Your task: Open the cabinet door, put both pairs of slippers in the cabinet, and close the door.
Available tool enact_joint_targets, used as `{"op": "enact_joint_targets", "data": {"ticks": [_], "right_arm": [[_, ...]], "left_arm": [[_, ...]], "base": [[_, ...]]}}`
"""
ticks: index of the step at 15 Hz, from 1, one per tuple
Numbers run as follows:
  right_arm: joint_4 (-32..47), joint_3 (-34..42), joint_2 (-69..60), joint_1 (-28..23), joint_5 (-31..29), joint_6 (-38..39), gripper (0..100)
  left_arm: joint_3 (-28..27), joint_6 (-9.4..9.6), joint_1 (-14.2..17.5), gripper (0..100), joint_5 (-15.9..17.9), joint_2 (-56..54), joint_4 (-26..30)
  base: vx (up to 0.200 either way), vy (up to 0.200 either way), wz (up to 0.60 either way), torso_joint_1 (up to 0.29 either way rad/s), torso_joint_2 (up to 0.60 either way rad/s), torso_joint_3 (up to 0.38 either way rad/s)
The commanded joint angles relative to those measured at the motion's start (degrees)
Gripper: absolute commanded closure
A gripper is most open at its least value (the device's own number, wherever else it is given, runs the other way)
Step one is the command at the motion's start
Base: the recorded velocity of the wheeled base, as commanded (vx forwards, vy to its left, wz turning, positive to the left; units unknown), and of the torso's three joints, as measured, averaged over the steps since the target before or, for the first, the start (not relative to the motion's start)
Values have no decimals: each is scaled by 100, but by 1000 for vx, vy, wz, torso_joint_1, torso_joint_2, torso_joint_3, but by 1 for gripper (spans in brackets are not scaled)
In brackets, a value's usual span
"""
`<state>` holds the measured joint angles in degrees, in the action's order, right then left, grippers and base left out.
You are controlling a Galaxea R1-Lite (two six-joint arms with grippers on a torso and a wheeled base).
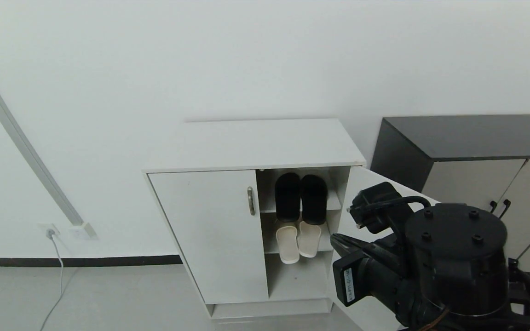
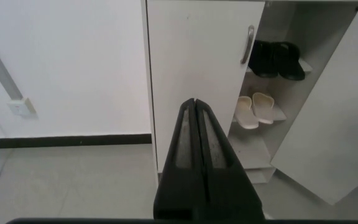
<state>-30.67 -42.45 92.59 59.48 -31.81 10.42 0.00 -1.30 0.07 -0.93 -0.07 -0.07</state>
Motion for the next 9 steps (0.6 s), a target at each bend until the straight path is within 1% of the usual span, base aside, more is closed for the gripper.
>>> {"op": "enact_joint_targets", "data": {"ticks": [1, 6, 7, 9], "right_arm": [[0, 26, 14, 2, -1, -5, 100], [-18, 79, 5, 29, -36, -58, 100], [-18, 88, 14, 20, -45, -67, 100], [-18, 105, 14, 29, -36, -75, 100]], "left_arm": [[0, -1, 1, 100, -4, 7, -1], [0, -1, 1, 100, -13, 7, -1], [0, -1, 1, 100, -13, 7, -1], [0, -10, 1, 100, -13, 7, -1]], "base": [[0, 0, 0, 251, -564, -325], [0, 0, 0, 257, -591, -331], [0, 0, 0, 173, -417, -193], [0, 0, 0, 44, -97, -56]]}}
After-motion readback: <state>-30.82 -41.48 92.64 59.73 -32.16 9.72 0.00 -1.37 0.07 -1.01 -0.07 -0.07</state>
